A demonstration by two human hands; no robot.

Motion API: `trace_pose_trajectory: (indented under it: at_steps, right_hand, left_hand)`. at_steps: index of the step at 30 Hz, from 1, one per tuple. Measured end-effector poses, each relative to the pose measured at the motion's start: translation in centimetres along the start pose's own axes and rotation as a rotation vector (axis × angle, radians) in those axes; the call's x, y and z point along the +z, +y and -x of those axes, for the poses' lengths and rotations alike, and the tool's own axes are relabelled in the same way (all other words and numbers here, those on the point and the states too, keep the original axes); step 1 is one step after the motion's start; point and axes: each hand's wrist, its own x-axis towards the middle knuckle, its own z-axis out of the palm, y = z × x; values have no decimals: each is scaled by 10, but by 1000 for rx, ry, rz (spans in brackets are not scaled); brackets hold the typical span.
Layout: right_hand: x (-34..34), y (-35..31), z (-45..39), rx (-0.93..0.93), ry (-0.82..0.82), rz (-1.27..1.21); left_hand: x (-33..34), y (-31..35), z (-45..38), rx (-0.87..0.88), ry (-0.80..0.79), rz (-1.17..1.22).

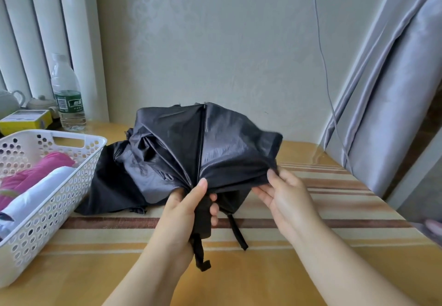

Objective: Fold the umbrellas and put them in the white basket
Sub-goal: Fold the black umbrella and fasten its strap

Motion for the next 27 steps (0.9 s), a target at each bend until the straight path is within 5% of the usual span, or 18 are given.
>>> trace_pose_trajectory:
  at_steps: [14,21,27]
  right_hand:
    - [-20,-82,-42,-73,-253,587]
    - [-20,-104,-37,94,-871,1044]
    - [-16,-101,-39,129,-927,607]
  left_hand:
    - [-3,-1,0,-9,-88,-64]
    - [-4,-6,-4,39,-49,-112]
    - [-2,-9,-4,27,-20,-82]
